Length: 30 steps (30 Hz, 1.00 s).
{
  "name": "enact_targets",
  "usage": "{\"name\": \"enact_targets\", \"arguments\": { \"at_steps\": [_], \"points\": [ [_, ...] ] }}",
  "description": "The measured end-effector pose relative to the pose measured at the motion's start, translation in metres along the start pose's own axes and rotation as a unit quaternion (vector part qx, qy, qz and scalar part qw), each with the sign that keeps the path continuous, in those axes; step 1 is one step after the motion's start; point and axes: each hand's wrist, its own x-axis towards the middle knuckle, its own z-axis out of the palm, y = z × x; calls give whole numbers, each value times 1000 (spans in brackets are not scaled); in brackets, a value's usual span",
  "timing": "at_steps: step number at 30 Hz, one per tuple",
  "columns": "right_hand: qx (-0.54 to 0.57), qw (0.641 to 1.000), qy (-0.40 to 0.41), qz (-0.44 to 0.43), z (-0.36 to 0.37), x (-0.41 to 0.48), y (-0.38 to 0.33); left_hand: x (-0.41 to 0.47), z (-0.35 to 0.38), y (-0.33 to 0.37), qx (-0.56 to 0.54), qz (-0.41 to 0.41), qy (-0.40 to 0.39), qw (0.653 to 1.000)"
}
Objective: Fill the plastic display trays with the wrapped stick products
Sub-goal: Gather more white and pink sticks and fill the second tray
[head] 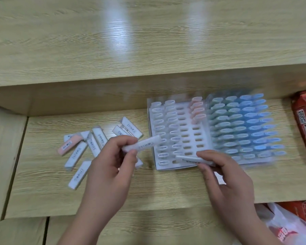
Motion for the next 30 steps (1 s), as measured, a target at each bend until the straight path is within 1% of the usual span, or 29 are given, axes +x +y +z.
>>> {"name": "enact_targets", "arguments": {
  "at_steps": [5,8,11,13,16,20,23,24,25,26,28,29,30],
  "points": [
    [10,999,9,-41,4,1,-1,13,8,15,-50,2,-61,997],
    [-15,998,-2,-56,2,2,0,24,6,22,-91,-6,-63,994],
    [-9,1000,-10,-1,3,2,1,38,5,30,-91,22,-49,994],
    [-7,1000,-7,8,5,2,2,47,7,38,-88,46,-47,994],
    [-25,999,0,-25,6,5,4,60,16,51,-56,84,-48,994],
    [-33,993,2,-115,9,6,6,77,28,63,3,131,-55,990],
    [-17,989,-30,-147,11,8,6,87,39,68,32,148,-56,987],
    [-27,986,-45,-156,12,9,4,90,42,69,47,155,-56,985],
    [-34,985,-62,-156,14,8,1,92,46,70,64,165,-55,983],
    [-33,987,-81,-137,15,9,-1,93,49,70,80,175,-52,980],
    [-4,990,-116,-78,16,9,-2,96,54,70,101,185,-48,976],
    [6,992,-104,-75,16,10,-2,98,57,69,110,189,-49,974],
    [-2,992,-85,-95,16,10,-2,100,59,69,120,195,-50,972]
  ]
}}
